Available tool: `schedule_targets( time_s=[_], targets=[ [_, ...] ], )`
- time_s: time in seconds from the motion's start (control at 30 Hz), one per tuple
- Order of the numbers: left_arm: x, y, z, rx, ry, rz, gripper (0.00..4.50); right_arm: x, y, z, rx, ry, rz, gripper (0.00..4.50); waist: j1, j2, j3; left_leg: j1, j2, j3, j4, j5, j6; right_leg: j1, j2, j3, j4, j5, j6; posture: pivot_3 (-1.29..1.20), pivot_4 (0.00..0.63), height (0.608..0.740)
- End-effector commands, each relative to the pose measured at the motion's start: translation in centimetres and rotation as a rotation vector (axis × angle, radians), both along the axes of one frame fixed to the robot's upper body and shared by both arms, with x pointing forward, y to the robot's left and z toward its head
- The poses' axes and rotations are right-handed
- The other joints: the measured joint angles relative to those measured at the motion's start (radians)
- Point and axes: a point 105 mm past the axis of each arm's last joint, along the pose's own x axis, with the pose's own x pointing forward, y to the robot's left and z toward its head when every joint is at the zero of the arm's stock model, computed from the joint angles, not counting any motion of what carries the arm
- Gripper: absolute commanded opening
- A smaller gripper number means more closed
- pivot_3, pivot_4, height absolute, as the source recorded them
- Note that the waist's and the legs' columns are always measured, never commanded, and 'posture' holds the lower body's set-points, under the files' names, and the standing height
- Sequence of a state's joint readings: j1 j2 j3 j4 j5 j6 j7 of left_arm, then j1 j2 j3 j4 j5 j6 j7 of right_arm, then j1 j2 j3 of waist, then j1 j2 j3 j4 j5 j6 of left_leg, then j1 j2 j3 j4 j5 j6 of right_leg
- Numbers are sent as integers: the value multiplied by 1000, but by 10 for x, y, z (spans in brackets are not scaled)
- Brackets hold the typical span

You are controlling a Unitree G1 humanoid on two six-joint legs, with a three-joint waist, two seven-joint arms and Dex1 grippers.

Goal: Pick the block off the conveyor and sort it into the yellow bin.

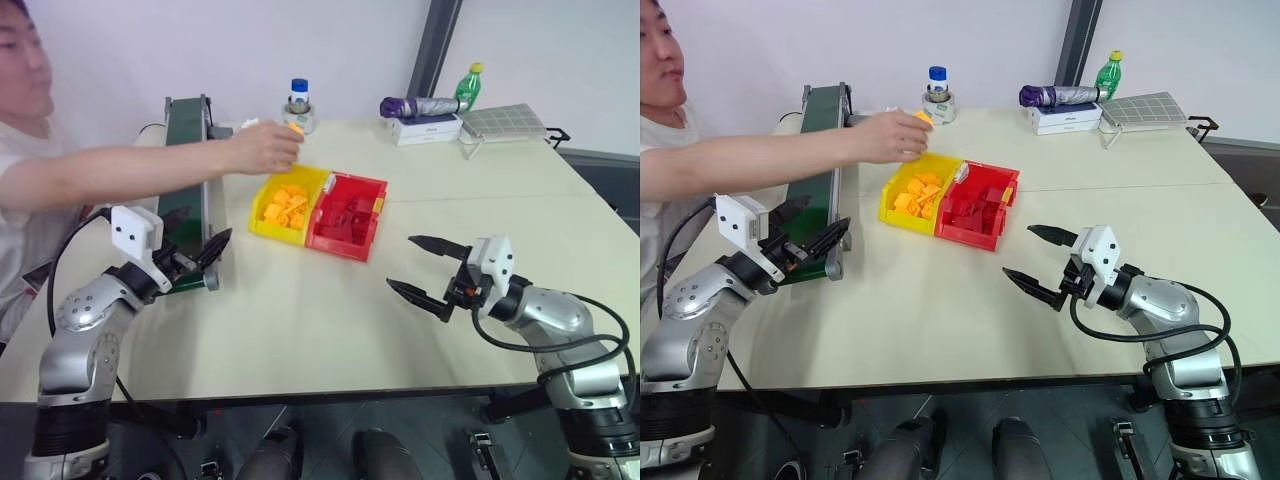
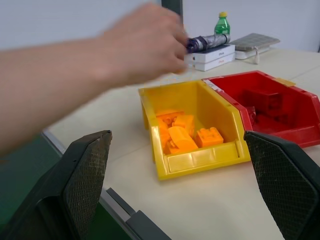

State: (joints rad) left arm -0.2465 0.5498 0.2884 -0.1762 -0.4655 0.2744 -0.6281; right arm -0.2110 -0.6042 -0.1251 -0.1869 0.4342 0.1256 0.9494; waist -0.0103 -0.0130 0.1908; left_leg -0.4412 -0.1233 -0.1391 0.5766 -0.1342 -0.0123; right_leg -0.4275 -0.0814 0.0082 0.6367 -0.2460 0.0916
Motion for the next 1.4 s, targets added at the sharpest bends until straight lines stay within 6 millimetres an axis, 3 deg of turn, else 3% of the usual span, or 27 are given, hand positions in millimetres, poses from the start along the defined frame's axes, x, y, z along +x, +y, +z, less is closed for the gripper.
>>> schedule_targets(
  time_s=[0.03, 1.4],
  targets=[
    [-1, -1, 10, 13, -46, -3, 4431, -1, -1, 7, 0, -35, 1, 4500, 0, 0, 0, 0, 0, 0, 0, 0, 0, 0, 0, 0, 0, 0, 0, 0, 150, 740],
    [-1, 2, 12, -7, -53, 42, 4431, 4, 1, 5, -14, -32, -11, 4500, -1, 0, 0, 0, 0, 0, 0, 0, 0, 0, 0, 0, 0, 0, 0, 0, 150, 740]
  ],
)
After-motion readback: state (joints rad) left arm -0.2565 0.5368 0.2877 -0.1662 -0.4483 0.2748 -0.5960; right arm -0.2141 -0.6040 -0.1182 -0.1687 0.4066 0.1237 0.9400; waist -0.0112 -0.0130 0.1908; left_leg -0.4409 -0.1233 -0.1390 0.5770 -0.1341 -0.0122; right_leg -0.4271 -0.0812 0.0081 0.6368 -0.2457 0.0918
